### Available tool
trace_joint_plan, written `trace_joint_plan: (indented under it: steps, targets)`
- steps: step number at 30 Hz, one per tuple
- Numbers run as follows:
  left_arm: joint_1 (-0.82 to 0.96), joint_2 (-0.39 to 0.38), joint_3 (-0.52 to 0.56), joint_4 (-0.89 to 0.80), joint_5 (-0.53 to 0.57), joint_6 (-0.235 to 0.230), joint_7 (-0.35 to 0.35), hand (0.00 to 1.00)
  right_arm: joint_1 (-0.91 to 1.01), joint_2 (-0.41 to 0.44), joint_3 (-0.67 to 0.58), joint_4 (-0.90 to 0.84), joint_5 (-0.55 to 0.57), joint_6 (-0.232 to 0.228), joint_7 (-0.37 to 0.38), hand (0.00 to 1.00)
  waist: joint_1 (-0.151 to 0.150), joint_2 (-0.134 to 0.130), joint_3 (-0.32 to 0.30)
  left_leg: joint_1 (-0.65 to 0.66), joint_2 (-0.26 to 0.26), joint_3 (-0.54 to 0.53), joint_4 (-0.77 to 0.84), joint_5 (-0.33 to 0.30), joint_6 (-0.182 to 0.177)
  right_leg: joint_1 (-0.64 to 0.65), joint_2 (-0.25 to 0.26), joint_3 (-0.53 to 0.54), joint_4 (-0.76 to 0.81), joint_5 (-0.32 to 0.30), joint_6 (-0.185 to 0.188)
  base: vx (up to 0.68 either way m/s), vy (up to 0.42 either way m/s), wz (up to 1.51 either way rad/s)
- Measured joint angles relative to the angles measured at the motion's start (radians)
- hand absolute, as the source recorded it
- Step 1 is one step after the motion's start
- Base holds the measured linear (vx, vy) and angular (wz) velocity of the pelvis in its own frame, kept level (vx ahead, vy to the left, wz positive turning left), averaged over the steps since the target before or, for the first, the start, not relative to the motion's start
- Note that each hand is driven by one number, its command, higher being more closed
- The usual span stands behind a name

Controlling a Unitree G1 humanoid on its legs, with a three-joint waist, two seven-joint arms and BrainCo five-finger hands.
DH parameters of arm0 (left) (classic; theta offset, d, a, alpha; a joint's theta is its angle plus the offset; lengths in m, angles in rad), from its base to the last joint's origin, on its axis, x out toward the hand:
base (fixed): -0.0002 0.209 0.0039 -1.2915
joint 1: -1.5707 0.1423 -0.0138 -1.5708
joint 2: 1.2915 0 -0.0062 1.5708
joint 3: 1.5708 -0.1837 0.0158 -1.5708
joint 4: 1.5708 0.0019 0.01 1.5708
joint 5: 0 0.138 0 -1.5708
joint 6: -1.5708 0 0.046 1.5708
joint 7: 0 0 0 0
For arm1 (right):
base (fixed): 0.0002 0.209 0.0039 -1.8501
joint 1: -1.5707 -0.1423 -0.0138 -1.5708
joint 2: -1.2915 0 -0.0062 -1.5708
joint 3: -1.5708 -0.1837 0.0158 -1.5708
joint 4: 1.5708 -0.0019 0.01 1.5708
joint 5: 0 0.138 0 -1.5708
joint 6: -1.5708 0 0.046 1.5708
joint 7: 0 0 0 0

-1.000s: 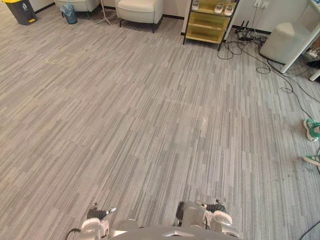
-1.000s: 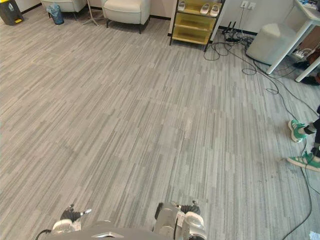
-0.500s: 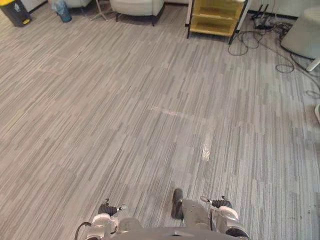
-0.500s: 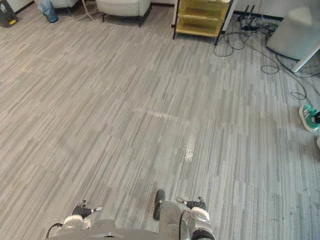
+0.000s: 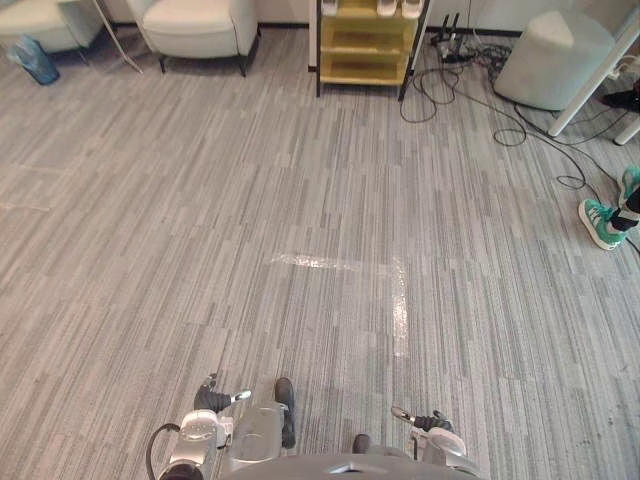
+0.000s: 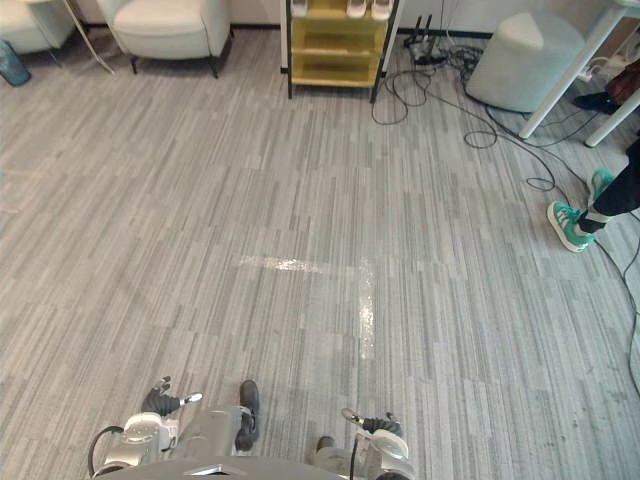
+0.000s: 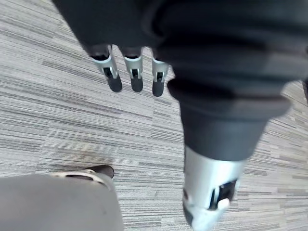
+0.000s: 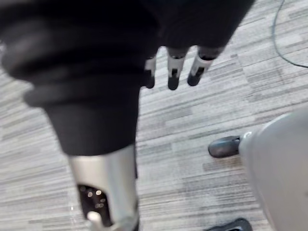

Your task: Pick up cushions and gather them together orderly.

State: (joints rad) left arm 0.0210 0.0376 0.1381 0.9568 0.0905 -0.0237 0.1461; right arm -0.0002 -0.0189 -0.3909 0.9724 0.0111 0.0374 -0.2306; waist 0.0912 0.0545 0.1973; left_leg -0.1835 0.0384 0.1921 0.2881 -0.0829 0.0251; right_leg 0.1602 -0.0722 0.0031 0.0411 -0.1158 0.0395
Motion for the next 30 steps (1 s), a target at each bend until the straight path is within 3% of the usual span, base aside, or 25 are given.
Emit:
trace_joint_plan:
  steps: [1,2,3,4,5,6,7,9,10,11,14,15,17,18,19,20,23,24,25,26,27,29,30]
  targets:
    - [0.003,0.000,0.007,0.000,0.000,0.000,0.000,0.00,0.000,0.002,0.003,-0.001,-0.003,0.000,0.001,0.00,0.000,-0.003,-0.003,0.001,-0.004,0.002,0.020,-0.022,0.002,0.006,-0.007,0.008,0.001,-0.003,0.005,0.27,0.179,-0.54]
    - [0.014,0.001,0.024,0.001,-0.001,0.001,-0.001,0.00,0.001,0.007,0.007,0.000,-0.011,-0.001,0.003,0.00,0.017,-0.010,-0.015,0.018,-0.007,0.038,0.058,-0.110,-0.002,-0.013,-0.023,0.044,0.086,-0.052,0.060,0.21,0.124,-0.62]
    - [0.017,0.001,0.026,0.001,-0.002,0.001,0.000,0.00,0.001,0.007,0.007,-0.001,-0.014,-0.001,0.004,0.00,0.023,-0.009,-0.017,0.031,-0.007,0.052,0.057,-0.123,0.000,-0.039,-0.026,0.053,0.150,-0.071,0.074,0.29,0.161,-0.77]
    - [0.033,0.001,0.021,0.001,-0.002,0.002,-0.001,0.00,0.002,0.009,0.009,-0.006,-0.016,-0.003,0.008,0.00,0.016,-0.004,-0.021,0.058,-0.007,0.066,0.051,-0.143,0.002,-0.137,-0.028,0.062,0.369,-0.103,0.119,0.27,0.122,-0.47]
    - [0.048,0.013,0.012,0.011,-0.005,0.005,-0.001,0.00,0.003,0.005,0.021,-0.021,-0.018,-0.012,0.010,0.00,0.002,-0.017,-0.023,0.095,-0.016,0.081,0.048,-0.162,-0.001,-0.264,-0.040,0.074,0.651,-0.084,0.194,0.28,0.114,-0.34]
    - [0.056,0.023,0.010,0.019,-0.009,0.007,-0.001,0.00,0.004,0.004,0.027,-0.020,-0.018,-0.013,0.010,0.00,-0.006,-0.028,-0.025,0.116,-0.023,0.084,0.049,-0.173,0.002,-0.317,-0.048,0.072,0.774,-0.065,0.227,0.27,0.086,-0.08]
    - [0.063,0.032,0.009,0.028,-0.010,0.015,-0.001,0.00,0.009,0.004,0.031,-0.020,-0.019,-0.012,0.011,0.00,-0.014,-0.034,-0.026,0.148,-0.030,0.085,0.051,-0.186,0.007,-0.374,-0.064,0.048,0.901,-0.058,0.221,0.27,0.026,0.08]
    - [0.067,0.035,0.014,0.036,-0.012,0.023,0.002,0.00,0.026,0.001,0.028,-0.031,-0.019,-0.013,0.011,0.00,-0.017,-0.041,-0.029,0.238,-0.028,0.084,0.029,-0.208,0.008,-0.439,-0.107,-0.082,0.978,-0.103,0.106,0.39,-0.004,0.12]
    - [0.067,0.034,0.015,0.035,-0.013,0.023,0.002,0.00,0.023,0.003,0.028,-0.034,-0.018,-0.012,0.011,0.00,-0.018,-0.041,-0.028,0.290,-0.022,0.083,-0.008,-0.208,0.008,-0.460,-0.119,-0.161,0.915,-0.136,0.071,0.35,-0.034,0.07]
    - [0.066,0.033,0.015,0.035,-0.016,0.023,0.002,0.00,0.022,0.003,0.028,-0.034,-0.018,-0.013,0.011,0.00,-0.019,-0.040,-0.029,0.299,-0.019,0.083,-0.017,-0.208,0.007,-0.466,-0.119,-0.181,0.886,-0.142,0.060,0.34,-0.067,0.14]
    - [0.058,0.024,0.016,0.035,-0.021,0.023,0.003,0.00,0.006,0.000,0.026,-0.053,-0.018,-0.013,0.011,0.00,-0.040,-0.026,-0.025,0.349,0.010,0.078,-0.067,-0.212,-0.009,-0.525,-0.105,-0.263,0.600,-0.118,0.032,0.38,-0.134,0.13]
    - [0.048,0.017,0.014,0.036,-0.021,0.023,0.003,0.00,-0.007,-0.009,0.025,-0.053,-0.017,-0.011,0.011,0.00,-0.043,-0.011,-0.016,0.371,0.035,0.077,-0.087,-0.217,-0.025,-0.548,-0.082,-0.240,0.357,-0.017,0.037,0.40,-0.209,0.10]
    - [0.048,0.017,0.017,0.038,-0.019,0.022,0.004,0.00,-0.006,-0.009,0.023,-0.052,-0.016,-0.012,0.011,0.00,-0.052,-0.017,-0.012,0.410,0.040,0.037,-0.104,-0.232,-0.056,-0.524,-0.077,-0.144,0.119,0.119,0.057,0.48,-0.292,0.32]
    - [0.053,0.019,0.018,0.039,-0.019,0.022,0.004,0.00,-0.004,-0.009,0.021,-0.052,-0.016,-0.011,0.011,0.00,-0.055,-0.024,-0.011,0.424,0.039,0.015,-0.105,-0.243,-0.073,-0.508,-0.086,-0.116,0.090,0.123,0.059,0.48,-0.357,0.52]
    - [0.047,0.014,0.021,0.049,-0.019,0.021,0.005,0.00,-0.009,-0.014,0.012,-0.047,-0.016,-0.009,0.012,0.00,-0.058,-0.015,-0.010,0.458,0.054,-0.033,-0.106,-0.267,-0.082,-0.513,-0.088,-0.122,0.153,0.229,0.071,0.54,-0.444,0.56]
    - [0.039,-0.007,0.022,0.059,-0.018,0.019,0.006,0.00,-0.014,-0.035,0.009,-0.047,-0.017,-0.012,0.013,0.00,-0.053,0.002,-0.017,0.453,0.078,-0.088,-0.089,-0.262,-0.074,-0.559,-0.075,-0.133,0.276,0.221,0.057,0.54,-0.440,0.44]
    - [0.037,-0.042,0.022,0.073,-0.019,0.011,0.006,0.00,-0.031,-0.068,-0.016,-0.016,-0.017,-0.012,0.012,0.00,-0.047,0.068,-0.042,0.380,0.152,-0.187,0.076,-0.222,-0.087,-0.561,-0.036,-0.190,0.374,0.101,0.014,0.39,-0.276,0.25]
    - [0.036,-0.041,0.025,0.074,-0.019,0.011,0.005,0.00,-0.034,-0.071,-0.018,-0.010,-0.017,-0.010,0.012,0.00,-0.049,0.077,-0.046,0.354,0.160,-0.206,0.136,-0.197,-0.080,-0.545,-0.027,-0.204,0.377,0.086,0.008,0.43,-0.316,0.37]
    - [0.034,-0.040,0.040,0.074,-0.019,0.009,0.003,0.00,-0.034,-0.069,-0.020,-0.004,-0.016,-0.006,0.012,0.00,-0.052,0.073,-0.043,0.297,0.171,-0.238,0.273,-0.129,-0.074,-0.506,-0.023,-0.232,0.373,0.062,0.003,0.40,-0.299,0.47]
    - [0.034,-0.035,0.042,0.073,-0.020,0.002,0.002,0.00,-0.017,-0.068,-0.011,0.002,-0.016,-0.001,0.011,0.00,-0.051,0.064,-0.032,0.212,0.201,-0.253,0.462,0.023,-0.066,-0.426,-0.007,-0.255,0.337,0.034,-0.015,0.47,-0.293,0.46]
    - [0.035,-0.032,0.040,0.071,-0.020,0.000,0.001,0.00,-0.010,-0.069,-0.005,0.008,-0.013,-0.001,0.010,0.00,-0.043,0.065,-0.032,0.179,0.222,-0.248,0.545,0.028,-0.071,-0.386,0.004,-0.266,0.314,0.026,-0.030,0.40,-0.188,0.38]
    - [0.036,-0.025,0.035,0.045,-0.021,0.000,-0.002,0.00,0.004,-0.067,0.000,0.032,0.000,0.002,0.010,0.00,-0.030,0.060,-0.029,0.067,0.237,-0.200,0.729,-0.057,-0.062,-0.260,0.027,-0.295,0.231,0.016,-0.046,0.39,-0.131,0.22]
    - [0.040,-0.025,0.034,0.033,-0.026,0.000,-0.001,0.00,0.008,-0.064,-0.005,0.035,0.002,0.005,0.009,0.00,-0.026,0.057,-0.027,0.025,0.226,-0.160,0.732,-0.093,-0.068,-0.215,0.026,-0.301,0.203,0.023,-0.039,0.36,-0.099,0.14]
